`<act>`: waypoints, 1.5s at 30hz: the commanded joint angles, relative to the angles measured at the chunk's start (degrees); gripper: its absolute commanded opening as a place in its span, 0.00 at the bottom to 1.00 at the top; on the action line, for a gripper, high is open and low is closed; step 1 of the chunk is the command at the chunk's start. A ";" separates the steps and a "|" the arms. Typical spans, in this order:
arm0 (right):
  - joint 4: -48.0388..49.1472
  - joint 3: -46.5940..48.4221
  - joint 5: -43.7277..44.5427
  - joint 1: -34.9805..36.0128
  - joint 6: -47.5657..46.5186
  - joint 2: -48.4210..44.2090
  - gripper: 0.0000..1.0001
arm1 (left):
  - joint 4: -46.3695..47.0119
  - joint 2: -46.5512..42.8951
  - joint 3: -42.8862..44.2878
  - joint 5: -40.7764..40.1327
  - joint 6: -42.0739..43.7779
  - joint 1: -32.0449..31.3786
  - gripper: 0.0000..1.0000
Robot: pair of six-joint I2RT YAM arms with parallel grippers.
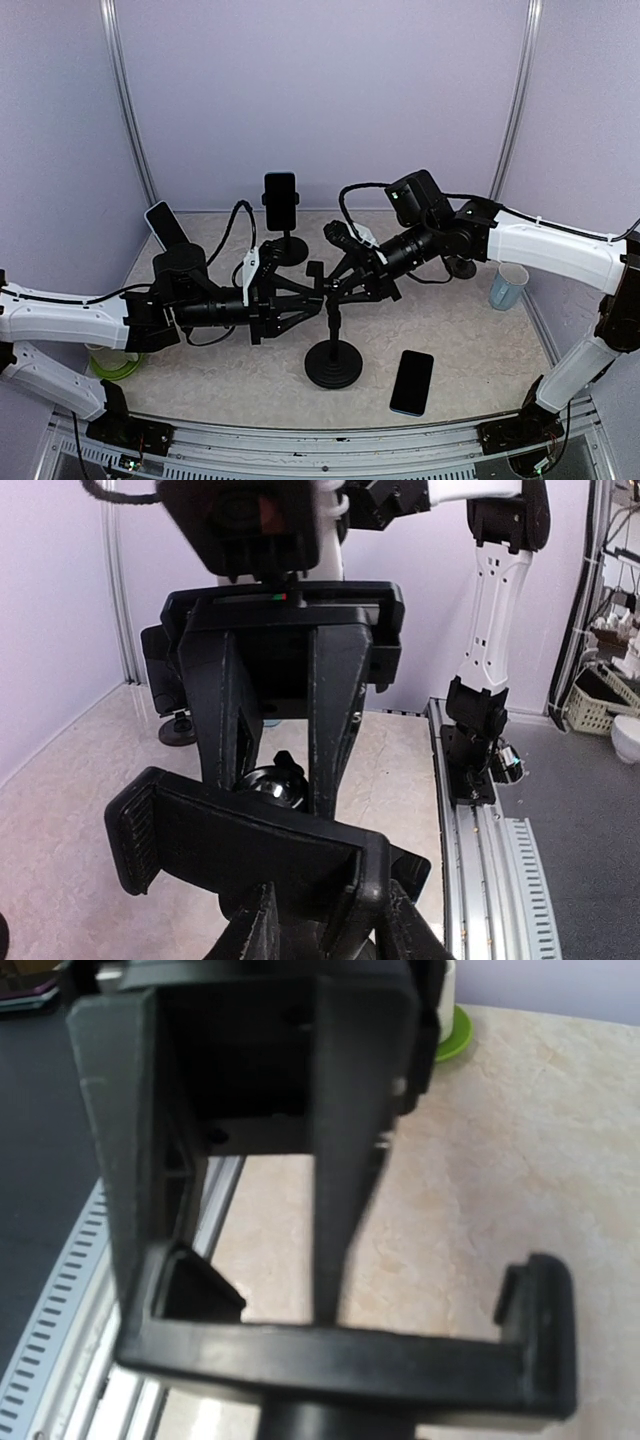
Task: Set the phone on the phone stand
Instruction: Adjust the phone stand at the center of the board, then place the phone stand at the center of the board.
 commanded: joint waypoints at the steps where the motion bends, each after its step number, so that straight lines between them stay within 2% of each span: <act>1: 3.26 0.58 -0.81 0.69 0.05 -1.00 0.00 | 1.54 0.99 2.06 0.89 0.17 -0.71 0.26; 5: 3.27 0.32 0.95 0.82 -0.02 -0.66 0.00 | 2.25 1.69 2.06 0.72 -0.70 -0.81 0.14; 10: 2.84 0.22 4.65 1.49 -0.56 0.03 0.00 | 4.41 2.69 2.43 -0.31 -3.30 -0.85 0.05; 15: 3.01 -0.07 6.84 2.28 -0.74 0.17 0.00 | 5.54 3.64 3.11 0.29 -4.77 -0.92 0.04; 19: 3.97 -0.80 7.17 2.42 -0.66 -0.88 0.00 | 5.58 3.88 3.03 0.23 -5.23 -0.84 0.10; 24: 5.35 -2.33 7.26 2.42 -1.23 -2.26 0.00 | 5.59 3.35 2.49 -0.57 -5.53 -0.84 0.35; 33: 8.17 -2.64 6.48 2.11 -6.03 -2.27 0.00 | 3.99 -2.70 -0.22 -3.93 -4.47 -0.76 0.62; 39: 11.34 -1.81 3.93 -0.55 -8.67 -0.47 0.00 | 2.20 -8.89 -3.20 -8.09 -4.24 0.41 0.72; 45: 11.30 1.69 -0.10 -3.63 -9.60 3.79 0.00 | 4.08 -14.26 -7.25 -9.22 -7.39 3.63 0.73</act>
